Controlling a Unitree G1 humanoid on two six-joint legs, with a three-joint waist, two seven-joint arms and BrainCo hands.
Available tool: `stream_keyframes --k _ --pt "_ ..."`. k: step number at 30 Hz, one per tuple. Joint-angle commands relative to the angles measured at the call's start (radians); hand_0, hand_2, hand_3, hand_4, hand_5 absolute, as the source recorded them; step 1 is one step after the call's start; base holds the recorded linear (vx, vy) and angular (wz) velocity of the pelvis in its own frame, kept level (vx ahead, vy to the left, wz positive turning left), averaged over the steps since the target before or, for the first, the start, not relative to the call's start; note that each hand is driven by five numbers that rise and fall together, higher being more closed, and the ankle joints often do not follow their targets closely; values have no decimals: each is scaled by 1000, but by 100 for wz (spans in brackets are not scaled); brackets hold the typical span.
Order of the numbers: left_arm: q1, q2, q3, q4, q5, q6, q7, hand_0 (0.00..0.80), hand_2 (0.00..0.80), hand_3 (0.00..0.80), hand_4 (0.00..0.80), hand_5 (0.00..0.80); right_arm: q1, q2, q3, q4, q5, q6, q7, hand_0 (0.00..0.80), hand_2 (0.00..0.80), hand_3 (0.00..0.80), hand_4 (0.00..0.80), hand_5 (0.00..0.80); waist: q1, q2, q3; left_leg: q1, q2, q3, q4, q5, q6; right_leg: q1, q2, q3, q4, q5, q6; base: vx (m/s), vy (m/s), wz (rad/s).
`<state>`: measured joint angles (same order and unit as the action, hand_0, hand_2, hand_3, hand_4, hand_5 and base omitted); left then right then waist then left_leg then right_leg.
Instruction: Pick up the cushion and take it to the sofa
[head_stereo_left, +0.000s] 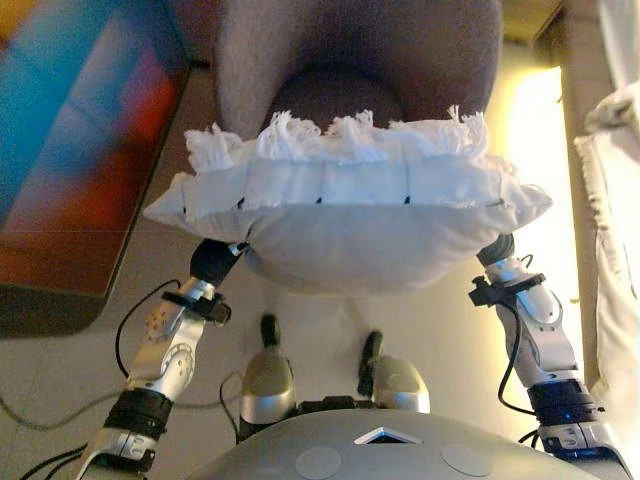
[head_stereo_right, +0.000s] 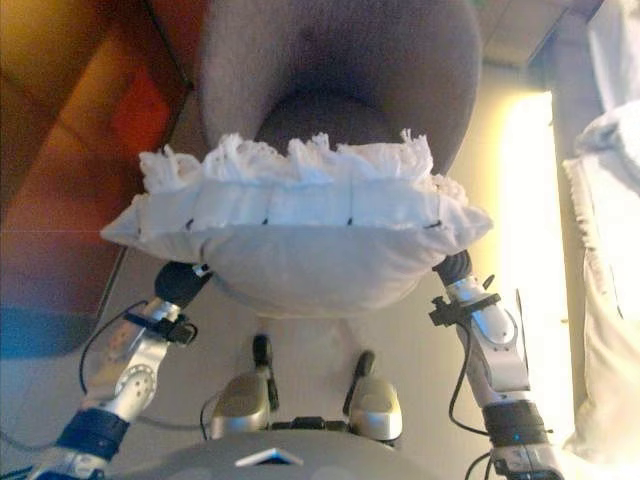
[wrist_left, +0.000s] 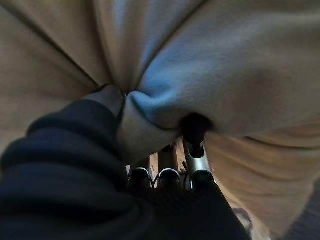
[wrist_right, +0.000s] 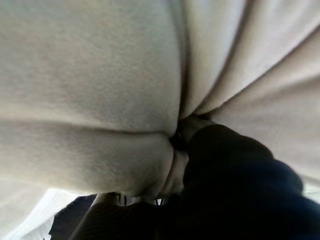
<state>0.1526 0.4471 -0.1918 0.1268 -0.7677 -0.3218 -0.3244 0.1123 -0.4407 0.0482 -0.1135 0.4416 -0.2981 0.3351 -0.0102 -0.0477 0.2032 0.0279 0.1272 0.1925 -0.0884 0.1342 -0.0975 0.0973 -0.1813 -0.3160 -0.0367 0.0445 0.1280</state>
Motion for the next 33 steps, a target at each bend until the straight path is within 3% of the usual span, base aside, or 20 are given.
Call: stream_keyframes --k 1,7,12,15,19,21,22,25,26,27,29,33 --pt "-55 -73 -42 -222 -25 -93 2 800 800 800 800 800 -26 0 31 -169 -12 -83 -38 800 800 800 800 800 13 25 -104 78 42 17 10 -144 18 6 -71 -41 70 -69 48 55 45 -2" --pt "-59 -76 -61 -289 -8 -93 23 800 800 800 800 800 3 8 30 -233 -34 -97 -116 800 800 800 800 800 -1 17 -119 91 20 -4 1 -166 30 28 -68 -25 64 -51 59 0 -2 0" --pt "-101 -33 -75 -291 -2 -84 46 800 800 800 800 800 1 1 60 -233 -13 -119 -172 800 800 800 800 800 -23 21 -123 74 25 -45 1 -161 35 24 -11 52 56 -91 29 -44 -147 1" --pt "-120 -25 -75 -281 -22 -86 51 800 800 800 800 800 -14 -1 79 -226 -30 -118 -202 800 800 800 800 800 -25 27 -120 58 48 -49 1 -139 17 30 24 56 47 -119 -1 -89 -284 20" --pt "-131 -34 -83 -272 -46 -99 90 800 800 800 800 800 -57 -14 108 -211 -39 -83 -235 800 800 800 800 800 -25 29 -102 45 117 -29 1 -86 -24 31 78 85 44 -143 -50 -66 -303 6" --pt "-119 -50 -79 -269 -56 -113 113 800 800 800 800 800 -77 -19 123 -204 -42 -68 -220 800 800 800 800 800 -20 14 -86 51 143 -16 35 -79 -23 22 89 111 56 -143 -69 -53 -286 -12" --pt "-100 -57 -75 -270 -54 -131 115 800 800 800 800 800 -83 -26 131 -198 -32 -69 -202 800 800 800 800 800 -14 2 -72 22 145 -35 118 -94 -16 17 92 130 65 -139 -81 -51 -283 -19" --pt "-47 -72 -57 -290 -44 -151 120 800 800 800 800 800 -73 -42 143 -192 -11 -71 -186 800 800 800 800 800 14 -15 -39 -81 101 -118 303 -96 13 22 106 163 74 -133 -101 2 -260 -39" --pt "-31 -75 -47 -305 -36 -153 119 800 800 800 800 800 -76 -44 152 -188 -4 -76 -184 800 800 800 800 800 30 -16 -26 -102 49 -142 348 -131 34 26 106 167 83 -139 -103 69 -160 -54" --pt "-26 -75 -44 -311 -28 -158 121 800 800 800 800 800 -83 -41 162 -185 -3 -83 -184 800 800 800 800 800 39 -9 -20 -119 21 -153 360 -140 41 28 111 169 92 -147 -104 85 -129 -48" --pt "-36 -73 -46 -314 -25 -167 135 800 800 800 800 800 -101 -34 184 -180 -16 -101 -194 800 800 800 800 800 48 7 -6 -144 -10 -151 352 -135 42 31 125 169 108 -161 -106 117 -66 -36" --pt "-81 -88 -80 -283 -3 -185 186 800 800 800 800 800 -154 -15 236 -157 -72 -107 -253 800 800 800 800 800 69 58 10 -182 -66 -159 210 -39 23 73 185 186 131 -209 -121 312 27 -1"
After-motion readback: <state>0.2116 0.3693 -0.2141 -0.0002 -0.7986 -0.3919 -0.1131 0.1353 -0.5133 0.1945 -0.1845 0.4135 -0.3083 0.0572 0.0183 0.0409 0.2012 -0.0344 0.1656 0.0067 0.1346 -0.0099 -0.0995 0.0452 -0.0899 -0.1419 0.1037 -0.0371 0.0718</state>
